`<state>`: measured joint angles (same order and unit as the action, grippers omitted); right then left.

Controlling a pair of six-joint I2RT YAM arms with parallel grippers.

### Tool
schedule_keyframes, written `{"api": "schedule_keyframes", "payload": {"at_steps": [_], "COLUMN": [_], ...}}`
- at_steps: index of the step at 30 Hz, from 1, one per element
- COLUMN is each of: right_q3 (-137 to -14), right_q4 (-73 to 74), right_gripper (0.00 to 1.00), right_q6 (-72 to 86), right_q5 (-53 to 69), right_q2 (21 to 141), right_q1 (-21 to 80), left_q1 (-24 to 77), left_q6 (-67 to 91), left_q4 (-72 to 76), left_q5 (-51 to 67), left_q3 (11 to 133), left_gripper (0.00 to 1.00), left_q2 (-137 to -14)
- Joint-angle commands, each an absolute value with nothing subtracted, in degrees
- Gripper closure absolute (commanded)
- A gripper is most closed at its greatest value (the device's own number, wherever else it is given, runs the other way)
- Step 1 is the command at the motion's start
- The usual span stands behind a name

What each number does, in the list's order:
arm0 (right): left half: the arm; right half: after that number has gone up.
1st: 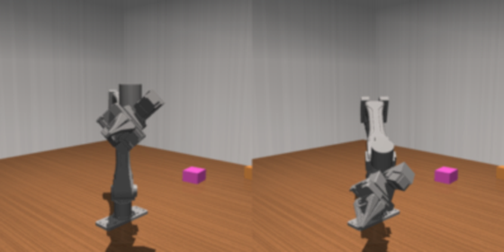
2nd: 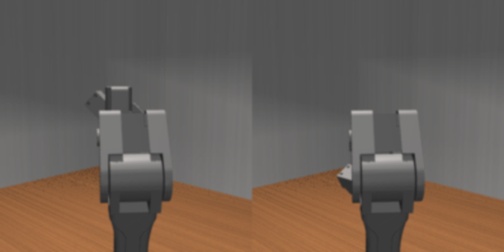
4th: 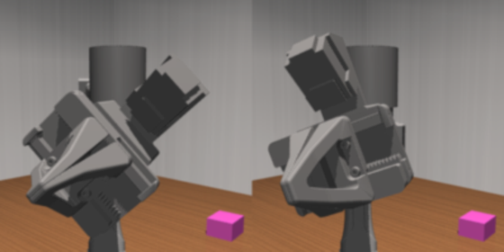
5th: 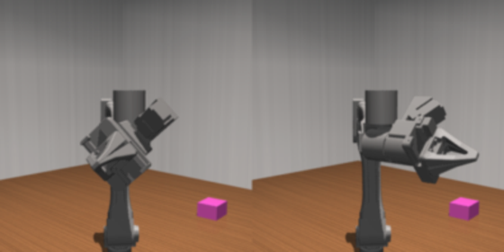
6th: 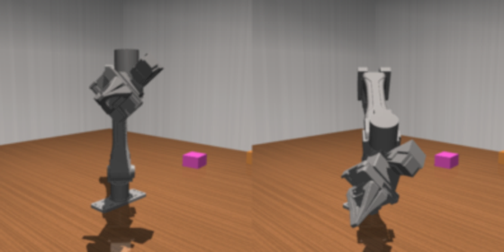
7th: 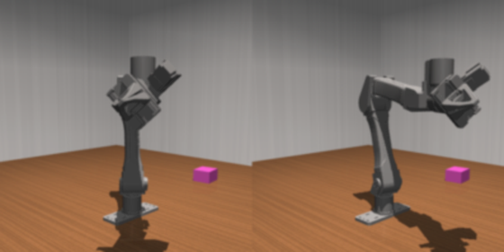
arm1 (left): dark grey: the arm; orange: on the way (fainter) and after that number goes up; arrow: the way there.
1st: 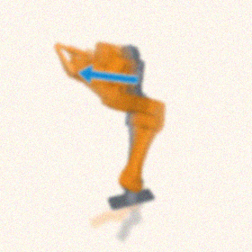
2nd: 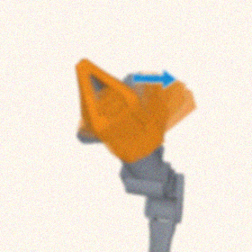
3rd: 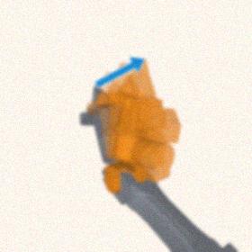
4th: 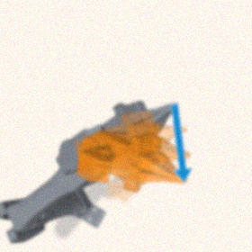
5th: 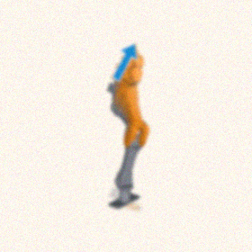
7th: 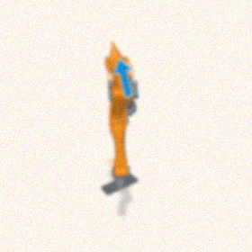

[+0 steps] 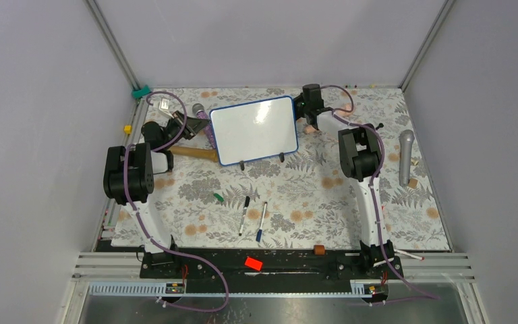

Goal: Write a sentence on the whiteboard
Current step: Move the whiteboard to the center of the board.

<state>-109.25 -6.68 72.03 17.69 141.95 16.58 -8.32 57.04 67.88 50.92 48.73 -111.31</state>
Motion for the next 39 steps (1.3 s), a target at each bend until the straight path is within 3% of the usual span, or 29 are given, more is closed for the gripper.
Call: {"api": "schedule_keyframes", "payload": {"at_steps": [1,30,34,39], "right_q3": [-105.3,-86.5,-86.5,-87.7], "right_q4": [-9.7,-15.7,-15.6,-14.6], "right_gripper": [1.00,1.00,1.00,1.00], "right_q6": [73.0,70.4,70.2,69.6], "right_q5": [18.7,19.5,19.7,19.7], "right_q2": [135.1,123.8,123.7,124.1], "right_q1": [17.0,15.0,14.7,14.6], "left_q1": [-8.3,-4.3,-4.6,-5.4], "left_q6": [56.4,52.8,48.4,46.5], "left_q4": [72.4,68.7,62.5,60.3], "left_q5": [52.3,53.0,51.9,50.5], "left_q3": [48.3,41.2,42.0,42.3], "left_gripper": [0.92,0.91,0.69,0.48], "left_q2": [-110.6,-106.1,-103.2,-100.2]}}
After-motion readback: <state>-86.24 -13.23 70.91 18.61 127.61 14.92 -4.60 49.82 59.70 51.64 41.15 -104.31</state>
